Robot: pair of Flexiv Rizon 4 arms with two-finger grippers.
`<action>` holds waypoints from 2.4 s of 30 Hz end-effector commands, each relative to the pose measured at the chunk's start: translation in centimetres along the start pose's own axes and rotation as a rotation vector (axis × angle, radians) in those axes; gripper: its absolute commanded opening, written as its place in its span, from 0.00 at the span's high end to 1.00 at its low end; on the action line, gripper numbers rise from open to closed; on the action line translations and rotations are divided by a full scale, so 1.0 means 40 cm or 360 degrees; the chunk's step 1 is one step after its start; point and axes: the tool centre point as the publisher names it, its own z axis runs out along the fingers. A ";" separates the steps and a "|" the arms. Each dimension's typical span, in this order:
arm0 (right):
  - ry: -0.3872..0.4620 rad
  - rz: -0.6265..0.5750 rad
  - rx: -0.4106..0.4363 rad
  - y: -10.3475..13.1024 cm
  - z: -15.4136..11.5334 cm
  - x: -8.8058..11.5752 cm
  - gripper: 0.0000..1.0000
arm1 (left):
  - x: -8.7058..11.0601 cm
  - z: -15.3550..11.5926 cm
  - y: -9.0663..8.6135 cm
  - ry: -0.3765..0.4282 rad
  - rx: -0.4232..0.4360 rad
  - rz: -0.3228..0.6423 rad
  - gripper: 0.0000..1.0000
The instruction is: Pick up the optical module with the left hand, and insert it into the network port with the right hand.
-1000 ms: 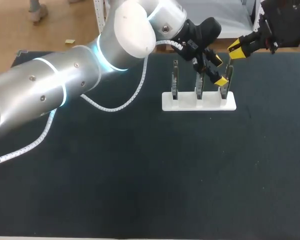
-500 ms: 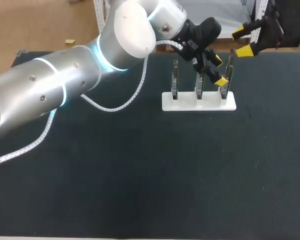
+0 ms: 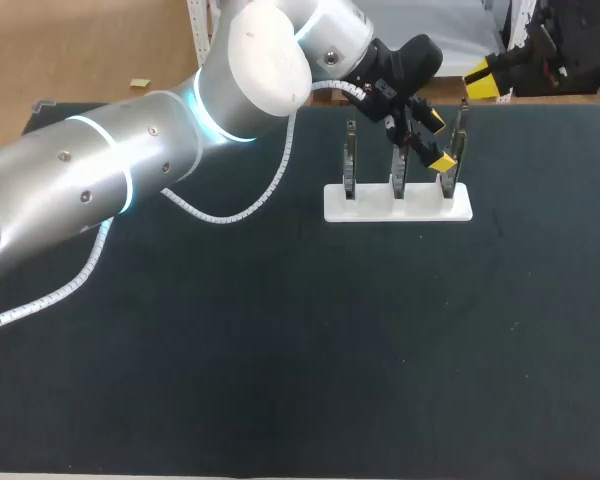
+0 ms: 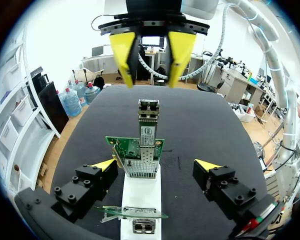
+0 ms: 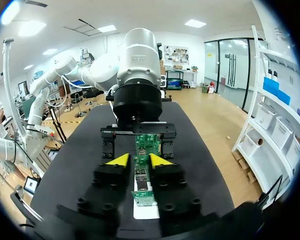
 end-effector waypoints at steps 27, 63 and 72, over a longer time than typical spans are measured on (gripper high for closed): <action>0.0067 0.0062 -0.0052 -0.012 0.036 0.051 1.00 | -0.003 0.000 0.003 0.0008 0.0003 -0.0003 0.00; 0.0137 0.0148 -0.0076 0.001 0.080 0.122 1.00 | -0.003 0.000 0.003 0.0008 0.0003 -0.0003 0.00; 0.0119 0.0144 -0.0046 -0.003 0.073 0.118 1.00 | -0.003 0.000 0.003 0.0008 0.0003 -0.0003 0.00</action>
